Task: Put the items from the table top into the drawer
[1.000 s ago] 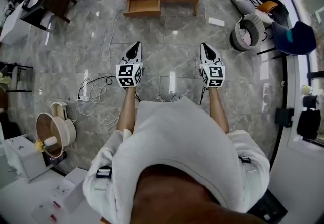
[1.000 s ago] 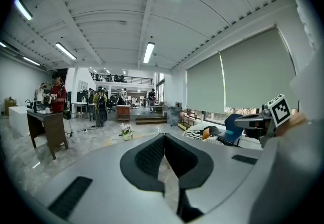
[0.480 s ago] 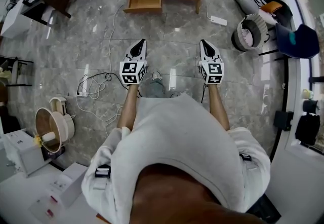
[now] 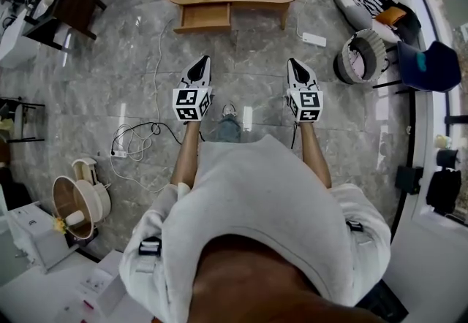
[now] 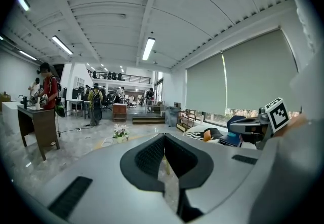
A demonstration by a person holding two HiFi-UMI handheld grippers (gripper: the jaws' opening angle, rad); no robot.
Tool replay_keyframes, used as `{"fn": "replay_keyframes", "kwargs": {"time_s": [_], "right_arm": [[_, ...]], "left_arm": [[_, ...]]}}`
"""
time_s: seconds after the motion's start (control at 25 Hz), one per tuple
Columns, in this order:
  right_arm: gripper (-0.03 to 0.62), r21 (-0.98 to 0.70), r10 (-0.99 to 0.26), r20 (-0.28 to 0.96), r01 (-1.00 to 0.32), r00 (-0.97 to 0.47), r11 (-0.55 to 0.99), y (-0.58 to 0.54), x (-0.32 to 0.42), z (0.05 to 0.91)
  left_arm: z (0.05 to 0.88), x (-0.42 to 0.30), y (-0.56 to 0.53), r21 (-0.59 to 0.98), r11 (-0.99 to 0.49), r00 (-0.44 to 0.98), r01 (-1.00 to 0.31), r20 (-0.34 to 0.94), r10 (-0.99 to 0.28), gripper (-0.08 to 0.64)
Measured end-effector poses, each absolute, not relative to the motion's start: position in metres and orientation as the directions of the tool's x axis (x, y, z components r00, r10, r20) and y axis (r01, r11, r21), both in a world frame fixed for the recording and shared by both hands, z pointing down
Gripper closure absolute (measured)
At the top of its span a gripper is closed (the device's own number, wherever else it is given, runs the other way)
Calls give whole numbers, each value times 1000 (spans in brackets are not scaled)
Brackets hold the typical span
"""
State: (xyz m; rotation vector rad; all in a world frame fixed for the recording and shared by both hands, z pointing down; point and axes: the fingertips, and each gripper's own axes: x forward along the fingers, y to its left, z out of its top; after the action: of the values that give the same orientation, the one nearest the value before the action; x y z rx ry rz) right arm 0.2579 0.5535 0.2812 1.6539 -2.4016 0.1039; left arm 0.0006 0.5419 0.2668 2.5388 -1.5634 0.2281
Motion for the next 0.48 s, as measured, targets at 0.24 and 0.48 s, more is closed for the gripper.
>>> {"fn": "replay_keyframes", "kwargs": {"time_s": [0.24,0.48], "right_arm": [[569,85,-922,227,-936,-315,341,473,242,272],[569,97,-930,222,-943,-292,319,395,221,264]], "left_arm": [[259,-10,452,64,-476,479,-877,196,-856,543],[253,-33,369,72,-488,493,-870,188,-850,543]]}}
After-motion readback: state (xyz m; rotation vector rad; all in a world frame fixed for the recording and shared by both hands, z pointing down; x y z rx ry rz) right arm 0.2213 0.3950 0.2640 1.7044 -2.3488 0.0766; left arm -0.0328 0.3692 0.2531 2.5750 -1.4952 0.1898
